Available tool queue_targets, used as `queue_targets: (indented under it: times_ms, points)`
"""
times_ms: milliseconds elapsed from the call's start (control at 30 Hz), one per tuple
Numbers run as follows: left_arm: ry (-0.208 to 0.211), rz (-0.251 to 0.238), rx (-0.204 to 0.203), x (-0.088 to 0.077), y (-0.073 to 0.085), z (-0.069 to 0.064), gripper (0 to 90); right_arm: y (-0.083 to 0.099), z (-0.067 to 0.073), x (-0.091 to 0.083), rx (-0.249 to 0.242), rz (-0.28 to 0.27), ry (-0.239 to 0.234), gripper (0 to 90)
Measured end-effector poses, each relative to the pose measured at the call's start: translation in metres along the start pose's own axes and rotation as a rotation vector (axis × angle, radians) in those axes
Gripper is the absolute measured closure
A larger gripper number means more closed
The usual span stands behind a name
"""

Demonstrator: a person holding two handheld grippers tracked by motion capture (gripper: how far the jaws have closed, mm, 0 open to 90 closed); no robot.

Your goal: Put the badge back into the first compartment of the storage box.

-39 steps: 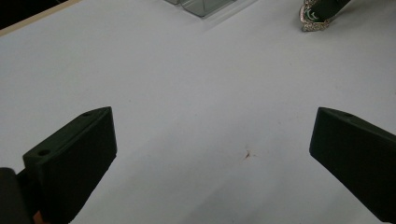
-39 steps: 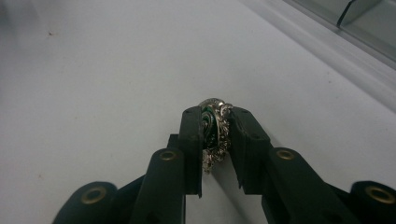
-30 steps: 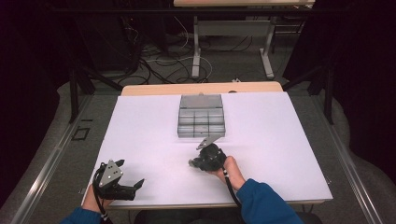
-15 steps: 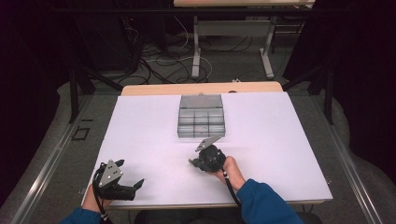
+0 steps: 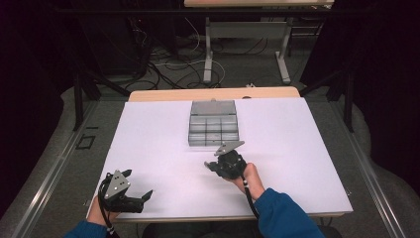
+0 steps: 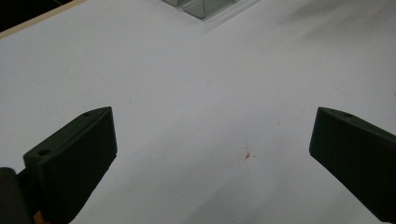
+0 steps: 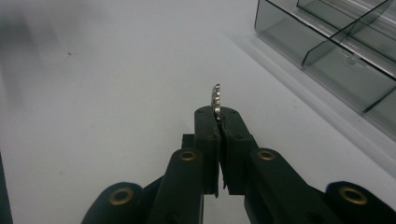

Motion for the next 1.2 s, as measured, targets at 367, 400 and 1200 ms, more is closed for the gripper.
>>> queue_targets:
  times_ms: [367,400,1200]
  points:
    - [0.003,0.006,0.001,-0.001,0.0,0.0,0.9,-0.004,-0.008,-0.015,0.01,-0.032,0.029,86.9]
    - [0.003,0.007,0.001,-0.001,0.0,0.0,0.9,-0.004,-0.009,-0.017,0.01,-0.027,0.031,86.9]
    - [0.001,0.001,0.0,0.0,0.0,0.0,0.9,-0.01,-0.031,-0.041,0.043,-0.104,0.118,86.9]
Point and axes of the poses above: each handheld gripper's, and its own axes: x roughly forward along the jaws, y roughly out of its underside, z roughly to its left, the point moved 5 cm from there along x, roughly forward along the jaws, and after that the axes turned 3 degrees about -z, right-handed, at the moved point
